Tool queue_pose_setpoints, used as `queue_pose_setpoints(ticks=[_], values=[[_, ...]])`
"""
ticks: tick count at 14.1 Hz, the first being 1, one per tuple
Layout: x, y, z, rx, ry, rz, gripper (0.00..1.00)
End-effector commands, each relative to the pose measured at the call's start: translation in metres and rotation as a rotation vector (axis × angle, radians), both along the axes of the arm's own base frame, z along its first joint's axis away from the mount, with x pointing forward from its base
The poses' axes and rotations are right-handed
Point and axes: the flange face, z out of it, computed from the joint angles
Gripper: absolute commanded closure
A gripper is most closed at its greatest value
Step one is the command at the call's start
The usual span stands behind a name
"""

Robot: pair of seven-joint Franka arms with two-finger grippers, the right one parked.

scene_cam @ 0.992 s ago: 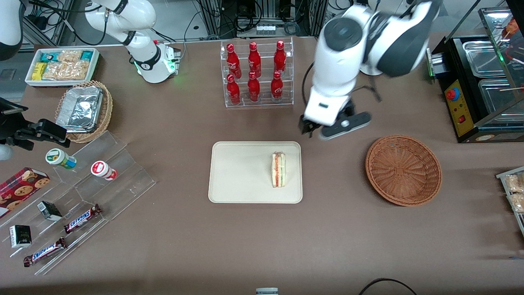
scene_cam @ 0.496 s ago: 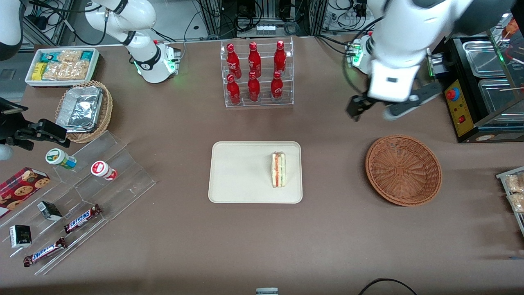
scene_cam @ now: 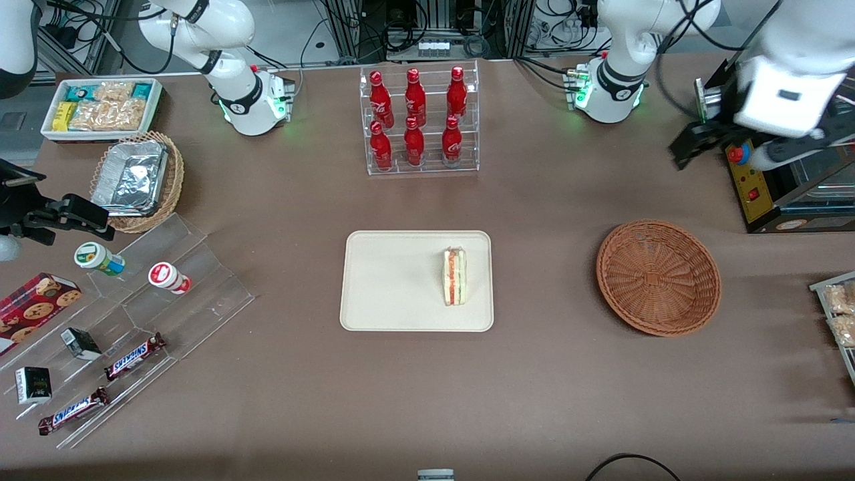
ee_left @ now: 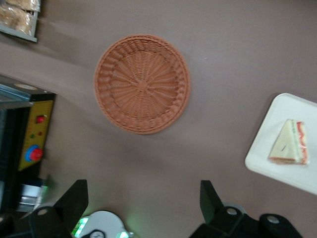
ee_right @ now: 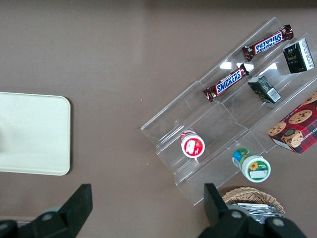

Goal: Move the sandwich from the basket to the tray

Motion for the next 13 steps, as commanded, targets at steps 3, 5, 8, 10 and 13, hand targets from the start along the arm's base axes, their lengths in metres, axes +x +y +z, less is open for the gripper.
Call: queue_pose_setpoints(ticks=[3, 5, 8, 10, 13], values=[[-0.03, 0.079, 0.026, -0.085, 0.02, -0.148, 0.0], [-0.032, 0.095, 0.027, -0.122, 0.018, -0.151, 0.0], [-0.028, 0.09, 0.026, -0.121, 0.02, -0.162, 0.0], [-0.022, 0.082, 0.027, -0.112, 0.018, -0.19, 0.0], [-0.023, 0.075, 0.031, -0.115, 0.012, -0.202, 0.0]])
